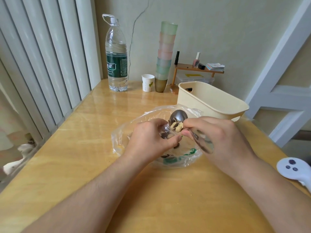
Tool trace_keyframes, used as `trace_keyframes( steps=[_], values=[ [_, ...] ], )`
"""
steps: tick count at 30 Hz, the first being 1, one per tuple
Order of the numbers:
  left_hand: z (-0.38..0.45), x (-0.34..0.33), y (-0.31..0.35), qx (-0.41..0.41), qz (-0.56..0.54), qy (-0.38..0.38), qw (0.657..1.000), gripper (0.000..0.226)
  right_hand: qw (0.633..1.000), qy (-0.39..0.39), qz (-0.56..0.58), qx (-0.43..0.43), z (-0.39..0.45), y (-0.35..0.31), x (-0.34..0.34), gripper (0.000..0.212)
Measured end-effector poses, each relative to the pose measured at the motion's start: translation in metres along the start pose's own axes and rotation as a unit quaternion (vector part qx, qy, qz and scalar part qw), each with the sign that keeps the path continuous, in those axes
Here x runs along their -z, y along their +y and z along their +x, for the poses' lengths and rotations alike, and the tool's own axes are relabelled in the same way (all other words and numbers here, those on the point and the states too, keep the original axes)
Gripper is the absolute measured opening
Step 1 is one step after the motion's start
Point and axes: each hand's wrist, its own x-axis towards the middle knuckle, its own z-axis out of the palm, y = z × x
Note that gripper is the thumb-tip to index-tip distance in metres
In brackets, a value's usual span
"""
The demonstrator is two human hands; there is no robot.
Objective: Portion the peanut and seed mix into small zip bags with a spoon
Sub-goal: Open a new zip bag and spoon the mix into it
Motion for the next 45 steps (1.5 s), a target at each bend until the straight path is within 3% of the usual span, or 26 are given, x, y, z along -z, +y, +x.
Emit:
trace_keyframes(
  steps=[7, 10, 24, 29, 33, 37, 42, 45],
  values=[
    [0.000, 0.003, 0.000, 0.017, -0.007, -0.013, 1.000, 0.065, 1.000, 0.002, -0.011, 0.013, -0.004, -0.004, -0.001, 0.009],
    [0.001, 0.002, -0.001, 0.022, 0.000, -0.015, 1.000, 0.049, 1.000, 0.008, -0.009, 0.014, -0.005, -0.003, -0.001, 0.011],
    [0.005, 0.003, -0.008, 0.029, -0.043, 0.023, 0.998, 0.038, 0.996, 0.053, -0.031, 0.067, 0.003, -0.006, 0.012, 0.004],
    [0.002, 0.004, -0.003, 0.030, -0.126, 0.032, 0.991, 0.036, 0.992, 0.087, -0.031, 0.084, 0.004, -0.008, 0.015, 0.008],
    [0.001, 0.004, -0.006, 0.050, -0.281, 0.021, 0.958, 0.052, 0.988, 0.141, -0.027, 0.059, 0.005, -0.008, 0.023, 0.018],
    [-0.002, 0.004, -0.006, 0.036, -0.314, 0.028, 0.948, 0.051, 0.988, 0.153, 0.002, 0.009, 0.000, -0.008, 0.020, 0.018],
    [0.009, 0.011, -0.016, 0.098, -0.396, 0.097, 0.908, 0.055, 0.992, 0.066, -0.013, -0.105, -0.004, 0.006, 0.001, 0.029],
    [0.013, 0.016, -0.014, 0.101, -0.415, 0.119, 0.896, 0.047, 0.988, 0.000, 0.012, -0.153, -0.005, 0.010, -0.014, 0.023]
  ],
)
